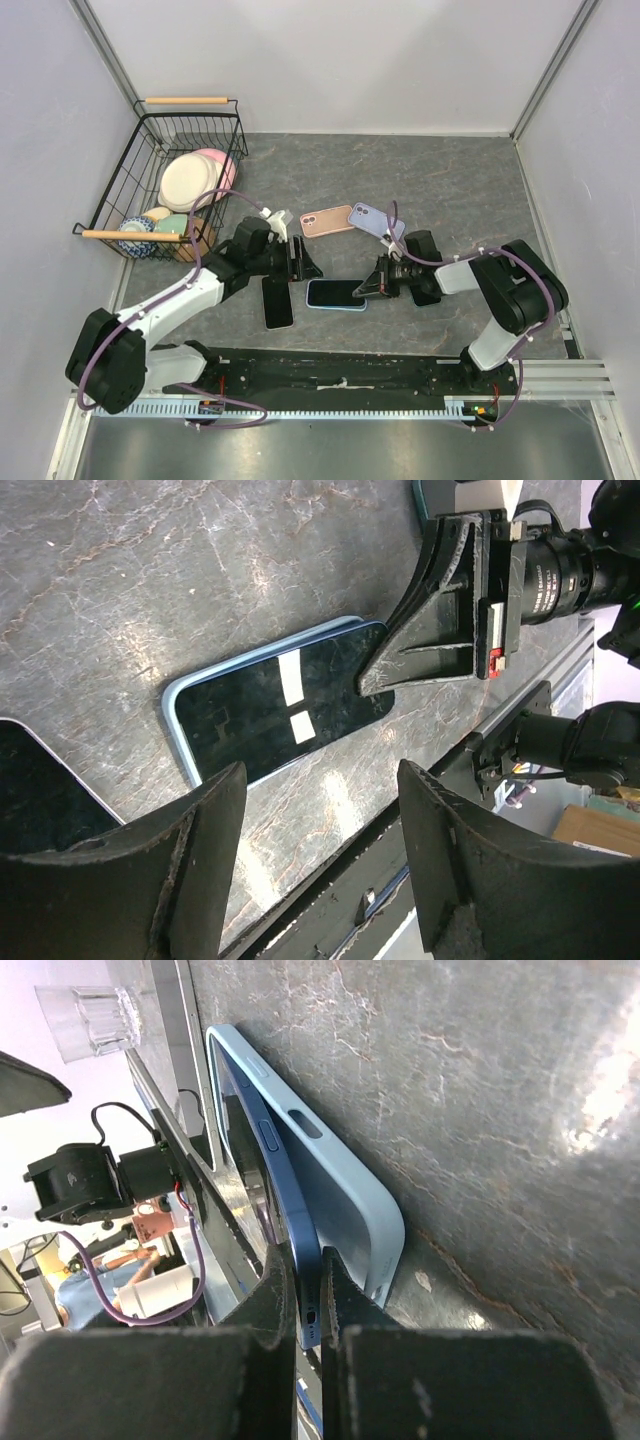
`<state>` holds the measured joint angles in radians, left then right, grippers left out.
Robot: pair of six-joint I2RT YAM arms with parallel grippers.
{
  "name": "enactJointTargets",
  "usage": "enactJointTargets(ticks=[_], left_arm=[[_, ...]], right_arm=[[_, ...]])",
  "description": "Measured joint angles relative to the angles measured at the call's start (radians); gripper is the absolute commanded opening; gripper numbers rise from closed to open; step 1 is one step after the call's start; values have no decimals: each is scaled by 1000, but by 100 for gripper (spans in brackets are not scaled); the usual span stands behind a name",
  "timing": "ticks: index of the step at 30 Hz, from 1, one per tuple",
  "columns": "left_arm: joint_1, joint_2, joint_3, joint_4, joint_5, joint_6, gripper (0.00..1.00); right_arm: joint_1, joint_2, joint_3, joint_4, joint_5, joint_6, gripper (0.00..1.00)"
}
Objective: Put the phone into the phone case
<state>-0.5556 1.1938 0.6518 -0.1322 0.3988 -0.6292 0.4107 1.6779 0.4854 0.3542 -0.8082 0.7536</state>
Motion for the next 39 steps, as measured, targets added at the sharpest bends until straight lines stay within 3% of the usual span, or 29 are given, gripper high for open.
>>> enactJointTargets(ticks=[5, 8, 12, 15, 26, 39], left_arm=[[-43, 28, 12, -3, -19, -2, 58], [-79, 75, 28, -4, -37, -3, 44], [-122, 169, 60, 2, -52, -12, 12], [-137, 236, 75, 17, -50, -19, 2], [-201, 443, 143, 83, -25, -37, 2], [-203, 454, 158, 53, -13, -37, 2]], right_arm=[[23, 24, 34, -22, 15, -18, 2], [35, 44, 44, -24, 24, -22, 5], [55, 59, 66, -35, 38, -26, 10], [71, 58, 81, -54, 57, -26, 12], [122, 53, 129, -128, 136, -33, 23], [151, 34, 170, -224, 194, -50, 37]])
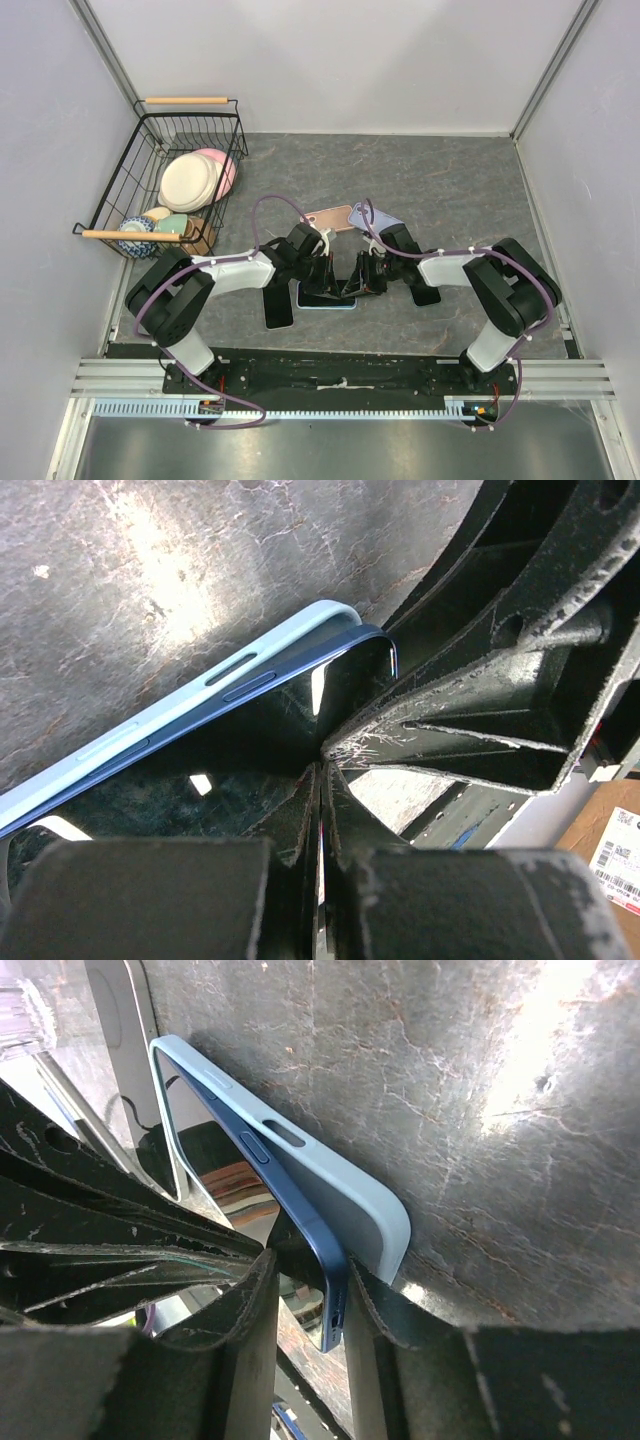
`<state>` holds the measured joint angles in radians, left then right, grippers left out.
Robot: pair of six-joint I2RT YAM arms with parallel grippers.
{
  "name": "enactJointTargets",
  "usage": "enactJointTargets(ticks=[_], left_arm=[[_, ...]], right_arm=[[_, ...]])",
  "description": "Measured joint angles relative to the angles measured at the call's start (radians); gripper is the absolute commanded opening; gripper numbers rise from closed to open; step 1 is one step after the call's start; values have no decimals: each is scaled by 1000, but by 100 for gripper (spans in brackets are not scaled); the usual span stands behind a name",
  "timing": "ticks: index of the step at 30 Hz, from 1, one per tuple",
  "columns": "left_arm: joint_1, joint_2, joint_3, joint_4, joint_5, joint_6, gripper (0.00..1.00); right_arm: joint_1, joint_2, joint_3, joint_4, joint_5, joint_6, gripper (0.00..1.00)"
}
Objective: Put the phone into the phone case
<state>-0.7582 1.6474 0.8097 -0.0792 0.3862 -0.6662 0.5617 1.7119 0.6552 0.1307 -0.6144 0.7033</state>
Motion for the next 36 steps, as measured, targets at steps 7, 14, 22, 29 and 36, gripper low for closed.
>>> enactJointTargets(ticks=[7, 14, 22, 29, 36], left_arm=[[1, -3, 16, -48, -15, 0, 2], [-2, -10, 29, -101, -41, 0, 2], [-2, -10, 40, -163, -49, 0, 2], [-3, -9, 44, -178, -54, 0, 2], [-5, 5, 61, -203, -59, 0, 2]], right_arm=[[46, -27, 51, -112, 100, -19, 44], [106, -48, 116, -242, 226, -42, 54], [159, -76, 139, -292, 321, -83, 62], [162, -70, 148, -309, 323, -95, 66], [166, -82, 156, -327, 334, -112, 71]])
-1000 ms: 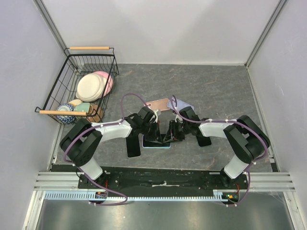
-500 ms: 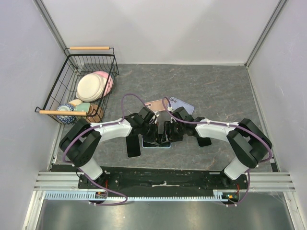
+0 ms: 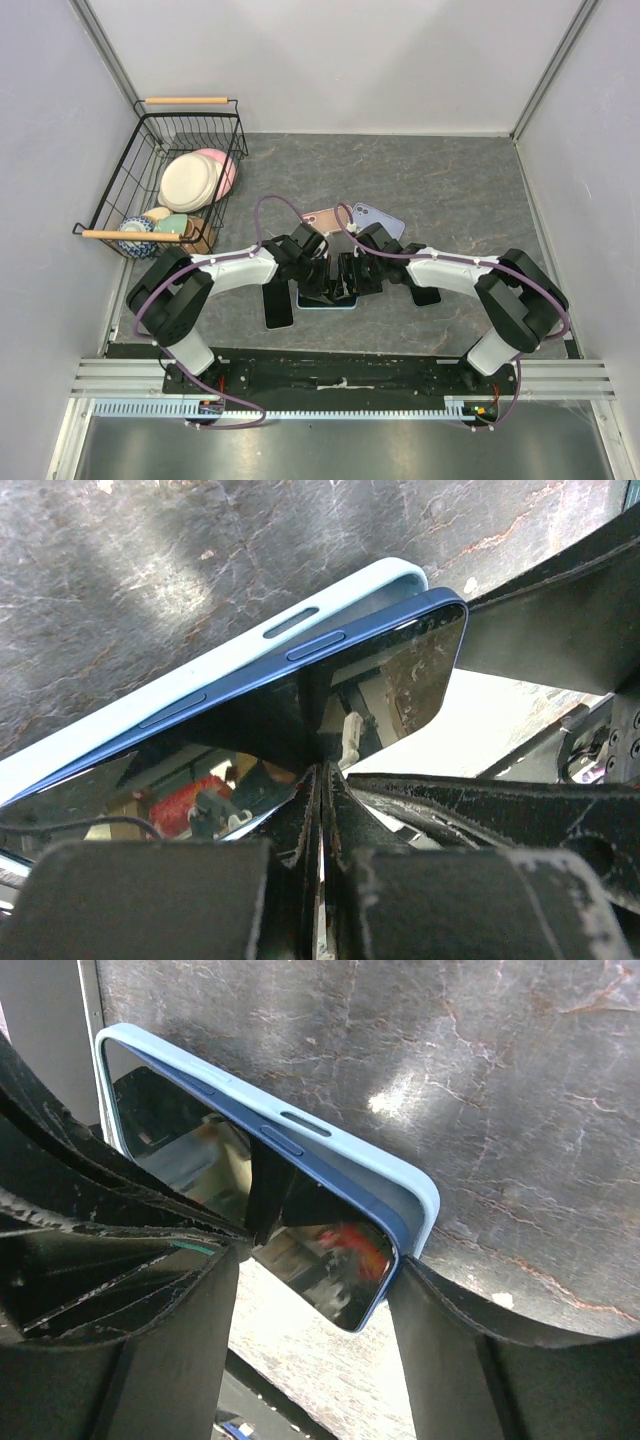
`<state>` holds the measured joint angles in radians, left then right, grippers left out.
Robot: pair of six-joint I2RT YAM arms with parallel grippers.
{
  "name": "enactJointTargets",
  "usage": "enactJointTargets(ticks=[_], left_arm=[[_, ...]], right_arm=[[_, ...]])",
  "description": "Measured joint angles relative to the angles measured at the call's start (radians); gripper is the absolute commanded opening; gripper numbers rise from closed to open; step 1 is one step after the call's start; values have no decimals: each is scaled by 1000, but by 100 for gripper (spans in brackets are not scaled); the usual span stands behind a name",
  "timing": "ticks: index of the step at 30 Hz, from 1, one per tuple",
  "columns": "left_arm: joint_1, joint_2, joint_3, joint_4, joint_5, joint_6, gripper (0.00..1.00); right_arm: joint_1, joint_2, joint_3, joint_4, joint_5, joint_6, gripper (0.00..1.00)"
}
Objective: Put the phone into the phone case
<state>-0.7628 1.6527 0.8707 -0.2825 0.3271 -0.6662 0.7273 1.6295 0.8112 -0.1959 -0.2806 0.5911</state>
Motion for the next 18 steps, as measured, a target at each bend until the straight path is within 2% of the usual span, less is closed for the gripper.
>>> enactJointTargets(ticks=[18], left_arm=[[0, 5, 8, -4, -20, 0, 2]], right_arm=[[20, -33, 8, -26, 56, -31, 74]])
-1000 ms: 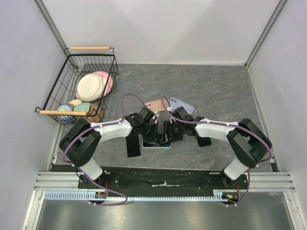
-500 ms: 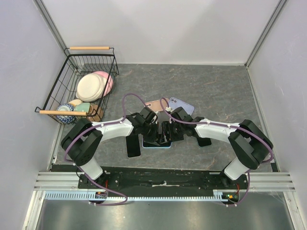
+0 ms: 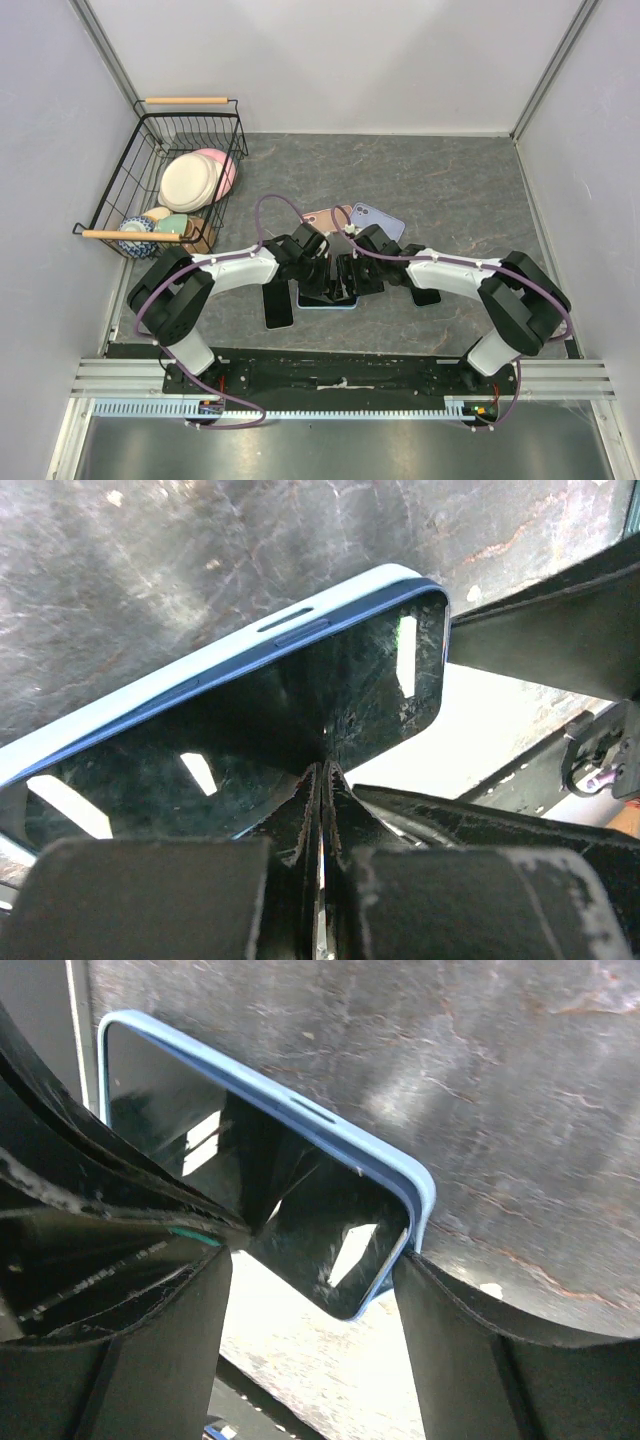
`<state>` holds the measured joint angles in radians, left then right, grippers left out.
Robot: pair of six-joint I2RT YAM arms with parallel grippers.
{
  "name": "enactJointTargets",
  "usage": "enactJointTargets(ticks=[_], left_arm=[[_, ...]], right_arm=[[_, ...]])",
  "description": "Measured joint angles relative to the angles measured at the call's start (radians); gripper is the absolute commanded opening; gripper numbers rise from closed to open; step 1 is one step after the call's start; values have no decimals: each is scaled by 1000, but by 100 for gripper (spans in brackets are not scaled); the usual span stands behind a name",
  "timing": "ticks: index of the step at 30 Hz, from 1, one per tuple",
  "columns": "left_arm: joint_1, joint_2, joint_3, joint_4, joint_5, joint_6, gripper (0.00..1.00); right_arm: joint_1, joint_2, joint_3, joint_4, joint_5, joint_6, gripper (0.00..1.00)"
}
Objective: Put the phone into the phone case
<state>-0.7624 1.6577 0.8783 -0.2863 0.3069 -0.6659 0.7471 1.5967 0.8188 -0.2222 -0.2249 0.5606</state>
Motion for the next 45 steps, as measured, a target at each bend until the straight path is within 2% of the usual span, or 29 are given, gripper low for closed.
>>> enactJointTargets(ticks=[4, 10, 14, 18, 22, 26, 34, 39, 45], left_arm=[[8, 0, 4, 5, -20, 1, 2], [23, 0, 8, 13, -45, 2, 2], [23, 0, 9, 13, -45, 5, 2], [23, 0, 9, 13, -45, 9, 2], [23, 0, 9, 13, -45, 10, 2], [23, 0, 9, 13, -45, 14, 2], [24, -10, 8, 13, -76, 25, 2], [26, -18, 3, 13, -95, 31, 2], [26, -21, -2, 19, -96, 39, 2]], right_arm=[[2, -26, -10, -31, 34, -27, 75], [-16, -109, -31, -168, 106, -60, 75], [-30, -184, -42, -175, 98, -63, 75], [-103, -249, -103, -106, -17, -63, 73], [-197, -260, -195, 5, -194, -47, 71], [-214, -225, -236, 94, -318, -25, 69], [-228, -107, -272, 252, -421, 16, 58], [-240, -39, -281, 339, -460, 50, 43], [-243, 8, -281, 388, -472, 73, 33]])
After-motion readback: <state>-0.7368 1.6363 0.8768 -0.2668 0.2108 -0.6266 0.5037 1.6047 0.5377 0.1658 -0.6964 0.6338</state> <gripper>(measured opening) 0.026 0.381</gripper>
